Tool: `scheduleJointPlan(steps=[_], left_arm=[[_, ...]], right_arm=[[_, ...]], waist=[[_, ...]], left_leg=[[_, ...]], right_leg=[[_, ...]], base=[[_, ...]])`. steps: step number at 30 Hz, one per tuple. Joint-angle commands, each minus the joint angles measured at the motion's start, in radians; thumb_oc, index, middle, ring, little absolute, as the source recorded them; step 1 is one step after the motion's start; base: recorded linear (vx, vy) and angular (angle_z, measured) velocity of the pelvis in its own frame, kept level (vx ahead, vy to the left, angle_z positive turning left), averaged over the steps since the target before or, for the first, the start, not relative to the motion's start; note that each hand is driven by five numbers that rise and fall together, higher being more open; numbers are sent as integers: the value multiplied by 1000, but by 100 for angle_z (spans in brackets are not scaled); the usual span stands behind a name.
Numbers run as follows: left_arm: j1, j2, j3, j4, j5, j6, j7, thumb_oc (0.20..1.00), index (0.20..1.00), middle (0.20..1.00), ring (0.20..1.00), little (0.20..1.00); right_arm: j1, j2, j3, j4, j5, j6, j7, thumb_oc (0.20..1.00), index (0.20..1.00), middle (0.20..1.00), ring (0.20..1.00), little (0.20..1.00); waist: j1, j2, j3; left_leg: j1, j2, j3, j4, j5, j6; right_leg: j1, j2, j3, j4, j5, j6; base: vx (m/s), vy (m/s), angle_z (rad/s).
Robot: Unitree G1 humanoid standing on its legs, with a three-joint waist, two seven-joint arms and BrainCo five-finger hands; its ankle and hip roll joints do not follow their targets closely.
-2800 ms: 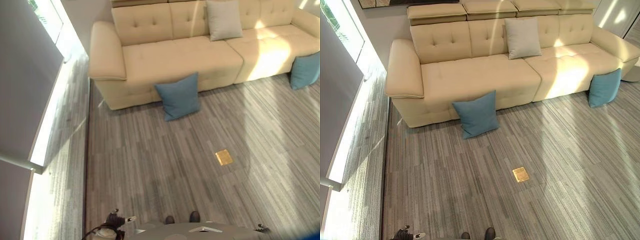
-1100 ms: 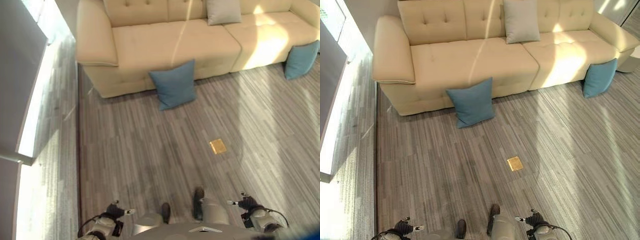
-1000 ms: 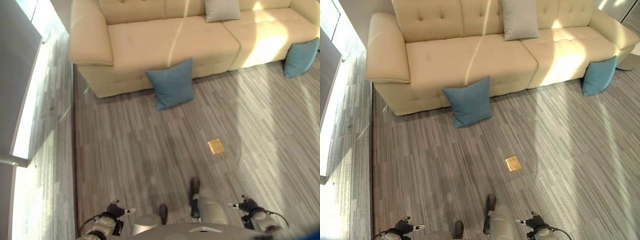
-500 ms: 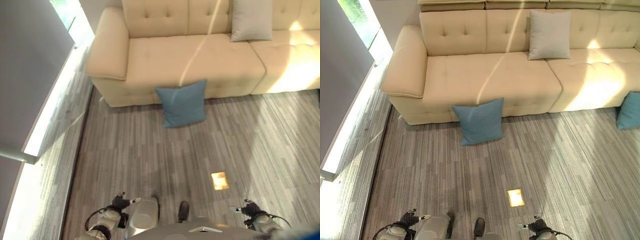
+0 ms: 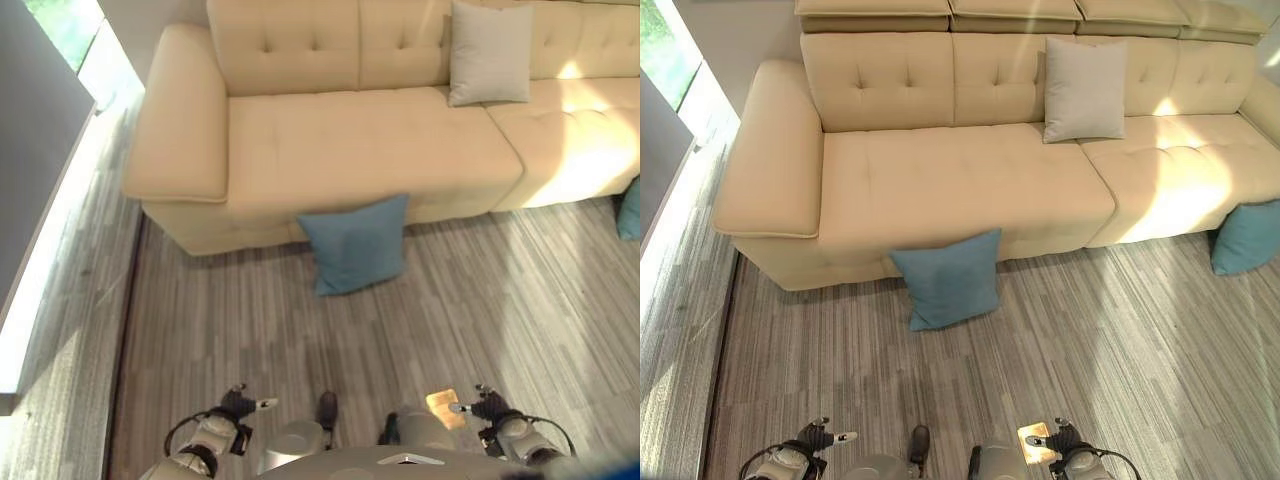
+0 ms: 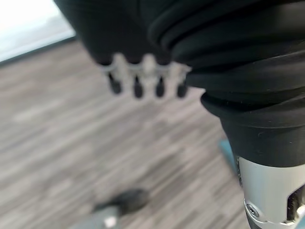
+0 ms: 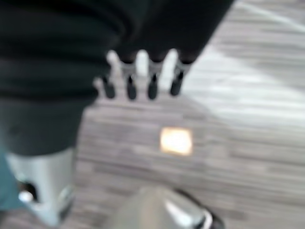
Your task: Pick up all the scattered cushions and arrange them neatly on the sofa.
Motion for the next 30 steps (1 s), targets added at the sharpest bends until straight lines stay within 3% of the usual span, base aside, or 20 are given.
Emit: scheduleJointPlan(steps=[1, 2, 3, 6, 10, 12, 13, 15, 17, 20, 21, 25, 30], left_arm=[[-8, 0, 30, 8, 32, -16, 12, 1000, 1000, 1000, 1000, 1000], [-8, -1, 30, 8, 32, -16, 12, 1000, 1000, 1000, 1000, 1000], [-17, -3, 32, 9, 37, -20, 9, 1000, 1000, 1000, 1000, 1000], [-12, -5, 37, 15, 39, -23, 6, 1000, 1000, 1000, 1000, 1000], [19, -19, 49, 39, 41, -22, 5, 1000, 1000, 1000, 1000, 1000], [29, -25, 47, 40, 36, -19, -1, 1000, 1000, 1000, 1000, 1000], [29, -25, 47, 40, 36, -19, -1, 1000, 1000, 1000, 1000, 1000], [13, -22, 35, 30, 27, -16, 0, 1000, 1000, 1000, 1000, 1000], [5, -20, 24, 21, 23, -15, 3, 1000, 1000, 1000, 1000, 1000], [5, -22, 10, 18, 33, -15, 2, 1000, 1000, 1000, 1000, 1000], [13, -25, 8, 20, 45, -7, -1, 1000, 1000, 1000, 1000, 1000], [26, -25, 15, 23, 47, -14, 1, 1000, 1000, 1000, 1000, 1000], [47, -18, 29, 21, 42, -15, -1, 1000, 1000, 1000, 1000, 1000]], right_arm=[[-17, -33, -15, 10, -11, 2, -6, 1000, 1000, 1000, 1000, 1000], [-17, -33, -15, 10, -11, 2, -6, 1000, 1000, 1000, 1000, 1000], [-18, -33, -16, 15, -15, 6, -4, 1000, 1000, 1000, 1000, 1000], [-13, -34, -18, 21, -21, 9, -1, 1000, 1000, 1000, 1000, 1000], [4, -37, -10, 34, -34, 9, 6, 1000, 1000, 1000, 1000, 1000], [22, -45, -23, 33, -9, 5, 4, 1000, 1000, 1000, 1000, 1000], [22, -45, -23, 33, -9, 4, 4, 1000, 1000, 1000, 1000, 1000], [21, -52, -30, 30, 11, 3, -3, 1000, 1000, 1000, 1000, 1000], [23, -53, -30, 33, 17, 5, -6, 1000, 1000, 1000, 1000, 1000], [31, -53, -40, 37, 30, 8, 0, 1000, 1000, 1000, 1000, 1000], [44, -53, -46, 43, 30, 10, 0, 1000, 1000, 1000, 1000, 1000], [45, -44, -37, 42, 17, 5, 4, 1000, 1000, 1000, 1000, 1000], [44, -31, -39, 38, 8, 1, 4, 1000, 1000, 1000, 1000, 1000]], waist=[[-6, -11, 12], [-7, -8, 16], [-24, -12, 14], [-31, -13, 7], [-33, -17, -30], [-27, -24, -26], [-29, -26, -28], [-26, -48, 0], [-22, -56, 11], [-29, -54, -3], [-27, -42, -12], [-23, -38, -18], [-18, -35, -32]], left_leg=[[14, 5, -90, 69, -71, -59], [19, 7, -92, 68, -72, -59], [49, 6, -117, 61, -90, -68], [77, 15, -132, 57, -103, -80], [102, 52, -162, 83, -100, -113], [44, 75, -165, 234, -55, -156], [39, 73, -166, 233, -52, -156], [-57, 100, -98, 368, -13, -169], [-94, 110, -64, 387, -18, -163], [-102, 84, -8, 233, -54, -148], [-107, 75, 17, 144, -27, -139], [-80, 56, -21, 110, -34, -129], [-29, 56, 0, 34, -28, -115]], right_leg=[[110, 36, 20, -463, 270, 23], [117, 38, 18, -467, 270, 22], [93, 34, 65, -565, 310, 39], [96, 34, 70, -593, 328, 48], [144, 40, 62, -595, 321, 21], [200, 45, 26, -607, 293, -4], [197, 42, 24, -607, 294, -3], [229, 27, -4, -611, 274, -21], [248, 27, -20, -612, 253, -33], [276, 35, -38, -630, 235, -23], [288, 46, -50, -627, 220, -20], [290, 49, -36, -604, 208, -14], [311, 46, -28, -616, 215, -5]], base=[[320, -73, 10], [336, -98, 25], [230, -70, 45], [279, -116, 69], [282, -201, 58], [152, -230, 27], [86, -229, 3], [26, -208, 40], [61, -156, 70], [145, -28, 33], [141, 16, 19], [117, 60, 0], [105, 65, -22]])
